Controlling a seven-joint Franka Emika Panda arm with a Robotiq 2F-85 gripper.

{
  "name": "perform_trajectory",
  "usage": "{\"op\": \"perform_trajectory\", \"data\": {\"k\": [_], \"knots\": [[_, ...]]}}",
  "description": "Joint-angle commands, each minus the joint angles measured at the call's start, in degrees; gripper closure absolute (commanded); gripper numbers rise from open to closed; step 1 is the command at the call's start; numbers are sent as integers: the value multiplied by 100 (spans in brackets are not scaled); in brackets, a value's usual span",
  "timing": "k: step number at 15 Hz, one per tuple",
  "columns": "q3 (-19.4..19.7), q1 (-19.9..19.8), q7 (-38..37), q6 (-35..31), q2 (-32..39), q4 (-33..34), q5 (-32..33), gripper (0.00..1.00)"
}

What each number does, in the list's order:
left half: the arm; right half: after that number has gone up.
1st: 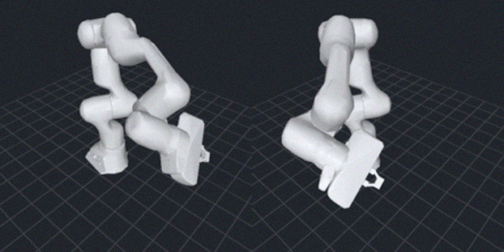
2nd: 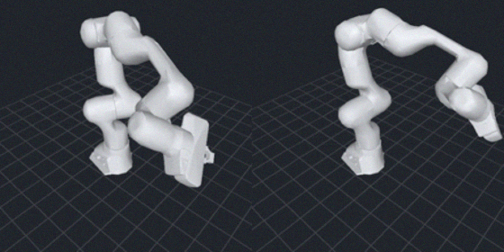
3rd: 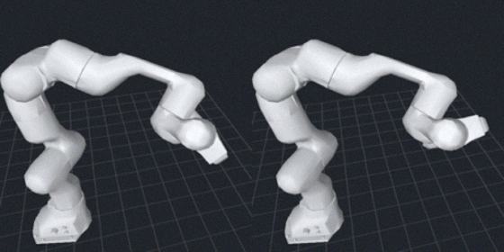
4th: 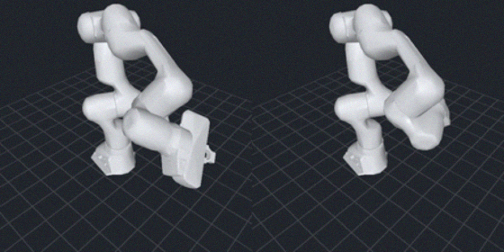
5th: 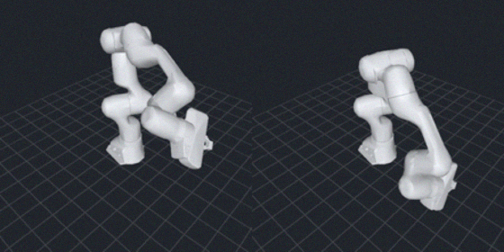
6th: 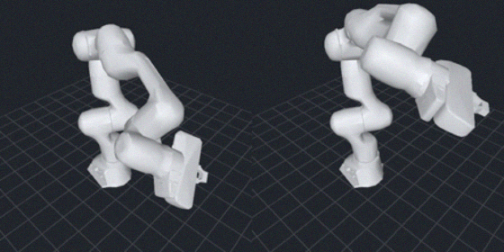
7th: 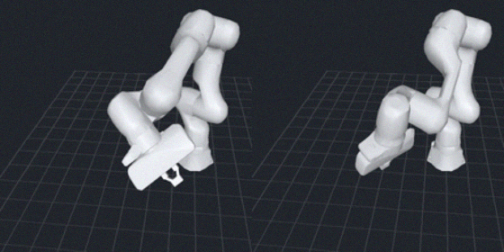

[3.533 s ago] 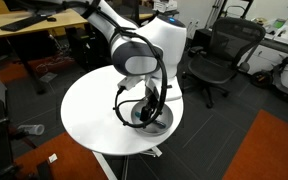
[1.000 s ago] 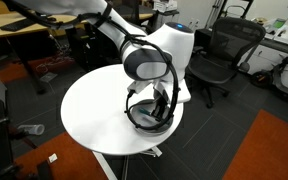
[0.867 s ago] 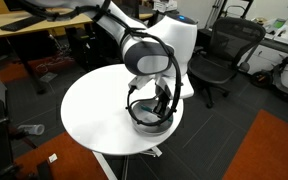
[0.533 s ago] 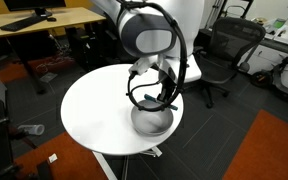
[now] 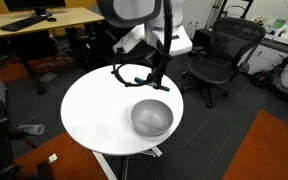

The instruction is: Put the marker on the table

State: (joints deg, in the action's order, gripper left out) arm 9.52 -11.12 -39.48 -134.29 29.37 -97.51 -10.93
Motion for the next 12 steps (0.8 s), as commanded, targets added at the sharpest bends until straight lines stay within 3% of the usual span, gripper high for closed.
{"op": "perform_trajectory", "data": {"k": [1, 7, 12], "knots": [[-51, 230, 189, -154, -761, -917, -140, 95], [-167, 733, -135, -363, -1244, -1666, -35, 95], [-136, 1292, -942, -1015, -1236, -2009, 263, 95]]}}
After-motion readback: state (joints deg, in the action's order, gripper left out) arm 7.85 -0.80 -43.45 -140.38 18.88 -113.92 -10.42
